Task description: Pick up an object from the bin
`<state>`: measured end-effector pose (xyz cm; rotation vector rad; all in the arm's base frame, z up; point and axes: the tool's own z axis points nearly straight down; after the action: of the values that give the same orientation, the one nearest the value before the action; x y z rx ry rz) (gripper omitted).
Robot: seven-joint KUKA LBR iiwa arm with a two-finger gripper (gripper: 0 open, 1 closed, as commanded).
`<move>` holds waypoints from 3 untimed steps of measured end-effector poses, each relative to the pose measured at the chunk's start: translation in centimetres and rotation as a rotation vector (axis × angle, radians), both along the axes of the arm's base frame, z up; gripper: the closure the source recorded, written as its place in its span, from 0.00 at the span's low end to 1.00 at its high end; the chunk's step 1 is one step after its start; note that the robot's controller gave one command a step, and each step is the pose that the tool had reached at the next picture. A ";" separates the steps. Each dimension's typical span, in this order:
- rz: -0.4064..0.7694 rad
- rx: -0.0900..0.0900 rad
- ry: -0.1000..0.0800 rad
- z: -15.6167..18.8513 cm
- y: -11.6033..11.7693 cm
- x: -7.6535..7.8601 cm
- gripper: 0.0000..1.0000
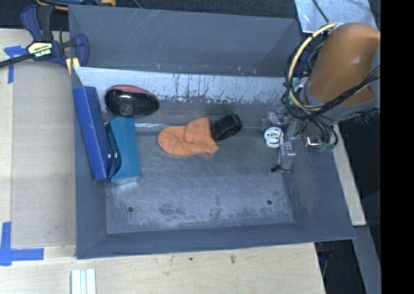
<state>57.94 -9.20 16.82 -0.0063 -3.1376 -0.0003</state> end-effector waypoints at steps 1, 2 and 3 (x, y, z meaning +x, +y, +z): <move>0.002 -0.001 -0.008 0.5 0.0 0.1 0.00; -0.027 -0.002 -0.016 -7.1 -4.4 3.9 0.00; -0.122 0.000 -0.005 -3.7 0.8 4.2 0.00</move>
Offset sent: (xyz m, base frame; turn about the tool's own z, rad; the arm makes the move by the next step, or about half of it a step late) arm 0.0461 -0.0562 -0.0982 0.0330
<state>62.10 -8.42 13.14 -0.1980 -3.1363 -0.0006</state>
